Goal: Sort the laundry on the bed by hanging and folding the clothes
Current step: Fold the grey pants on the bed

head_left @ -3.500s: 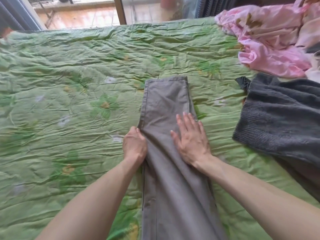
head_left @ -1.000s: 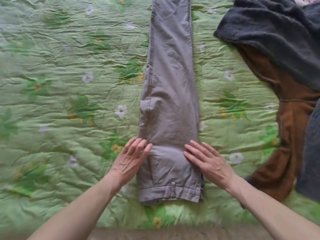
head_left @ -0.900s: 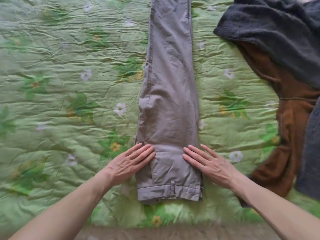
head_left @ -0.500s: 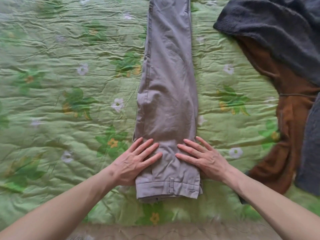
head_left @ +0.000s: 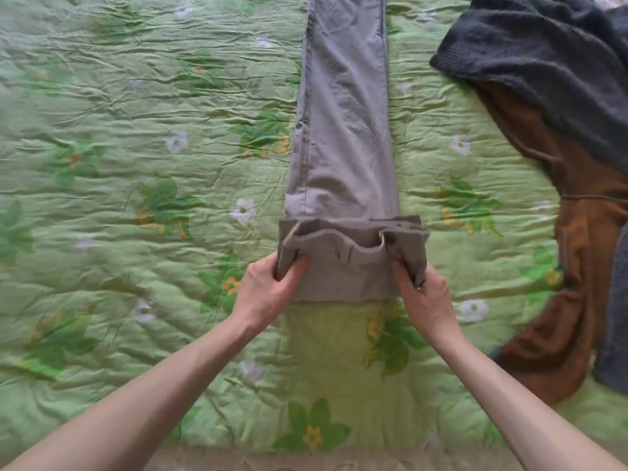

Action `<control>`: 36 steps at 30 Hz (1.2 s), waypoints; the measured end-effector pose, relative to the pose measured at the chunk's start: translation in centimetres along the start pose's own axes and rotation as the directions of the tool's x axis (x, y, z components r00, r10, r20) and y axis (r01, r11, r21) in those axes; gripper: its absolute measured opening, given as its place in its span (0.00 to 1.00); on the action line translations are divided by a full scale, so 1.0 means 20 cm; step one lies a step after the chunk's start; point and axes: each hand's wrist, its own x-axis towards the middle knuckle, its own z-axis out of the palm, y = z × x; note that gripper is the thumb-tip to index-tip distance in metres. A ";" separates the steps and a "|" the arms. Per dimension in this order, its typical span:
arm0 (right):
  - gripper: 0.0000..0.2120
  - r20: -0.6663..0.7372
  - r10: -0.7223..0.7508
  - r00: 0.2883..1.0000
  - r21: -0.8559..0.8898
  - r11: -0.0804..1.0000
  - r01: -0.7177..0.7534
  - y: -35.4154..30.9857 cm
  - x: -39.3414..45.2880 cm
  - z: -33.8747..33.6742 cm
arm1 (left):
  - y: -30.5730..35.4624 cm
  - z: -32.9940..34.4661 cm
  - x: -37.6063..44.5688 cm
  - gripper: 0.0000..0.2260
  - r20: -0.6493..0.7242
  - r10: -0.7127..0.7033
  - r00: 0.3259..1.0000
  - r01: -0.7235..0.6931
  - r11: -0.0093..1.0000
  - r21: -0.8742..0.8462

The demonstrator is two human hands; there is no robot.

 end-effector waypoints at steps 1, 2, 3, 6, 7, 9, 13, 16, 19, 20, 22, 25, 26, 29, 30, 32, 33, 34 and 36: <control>0.03 -0.016 0.029 0.999 0.028 0.999 -0.028 0.00 0.03 0.03 | 0.00 0.01 0.04 0.19 -0.011 -0.052 0.999 0.052 0.998 -0.037; 0.07 -0.019 0.050 0.999 0.047 0.998 -0.049 0.00 0.07 0.06 | -0.01 0.03 0.07 0.19 -0.009 -0.078 0.997 0.078 0.995 -0.060; 0.14 -0.016 0.074 0.997 0.066 0.995 -0.072 0.02 0.11 0.09 | -0.02 0.04 0.09 0.19 0.005 -0.090 0.996 0.090 0.994 -0.068; 0.25 -0.032 0.100 0.994 0.052 0.994 -0.098 0.08 0.19 0.14 | -0.06 0.05 0.13 0.14 0.046 -0.098 0.994 0.101 0.993 -0.062; 0.24 -0.048 0.105 0.993 0.046 0.994 -0.103 0.08 0.21 0.15 | -0.06 0.05 0.14 0.13 0.050 -0.093 0.994 0.097 0.992 -0.077; 0.22 -0.091 0.100 0.991 0.033 0.995 -0.098 0.07 0.26 0.16 | -0.06 0.05 0.15 0.12 0.054 -0.075 0.996 0.080 0.992 -0.101; 0.22 -0.192 0.112 0.975 0.038 0.994 -0.107 0.01 0.31 0.18 | -0.06 0.03 0.16 0.10 0.040 -0.100 0.994 0.105 0.981 -0.160; 0.21 -0.204 0.185 0.961 -0.076 0.976 -0.204 0.03 0.35 0.21 | -0.04 0.04 0.20 0.10 0.044 -0.171 0.984 0.176 0.969 -0.172; 0.21 -0.267 0.209 0.941 -0.177 0.949 -0.261 0.06 0.34 0.22 | -0.03 0.06 0.24 0.11 0.014 -0.203 0.979 0.203 0.969 -0.137; 0.21 -0.277 0.177 0.944 -0.222 0.944 -0.243 0.07 0.32 0.22 | -0.02 0.06 0.26 0.11 0.005 -0.218 0.976 0.217 0.968 -0.127; 0.22 -0.263 0.114 0.958 -0.305 0.932 -0.195 0.10 0.26 0.21 | -0.02 0.05 0.27 0.12 0.001 -0.236 0.972 0.236 0.969 -0.079; 0.27 -0.206 0.121 0.971 -0.242 0.955 -0.171 0.15 0.21 0.17 | 0.01 0.04 0.25 0.07 -0.112 -0.199 0.974 0.209 0.974 0.089; 0.25 -0.215 0.064 0.974 -0.270 0.955 -0.122 0.15 0.21 0.15 | 0.03 0.04 0.24 0.11 -0.198 -0.097 0.975 0.142 0.964 0.223; 0.22 -0.213 -0.299 0.930 -0.548 0.825 0.140 0.12 0.24 0.13 | 0.04 0.03 0.26 0.26 -0.132 0.428 0.894 -0.287 0.773 0.565; 0.23 -0.137 -0.437 0.889 -0.604 0.748 0.275 0.11 0.26 0.14 | 0.05 0.04 0.28 0.28 -0.022 0.533 0.846 -0.414 0.683 0.602; 0.25 0.021 -0.558 0.830 -0.624 0.641 0.447 0.06 0.32 0.17 | 0.07 0.09 0.30 0.31 0.146 0.563 0.814 -0.517 0.587 0.622; 0.26 0.071 -0.557 0.827 -0.627 0.621 0.472 0.05 0.35 0.19 | 0.07 0.12 0.31 0.33 0.195 0.522 0.830 -0.513 0.580 0.633; 0.28 0.105 -0.539 0.836 -0.632 0.613 0.475 0.04 0.38 0.21 | 0.07 0.15 0.32 0.35 0.234 0.475 0.848 -0.501 0.577 0.645; 0.32 0.152 -0.466 0.872 -0.633 0.632 0.448 0.05 0.41 0.24 | 0.04 0.18 0.35 0.38 0.298 0.402 0.865 -0.490 0.557 0.670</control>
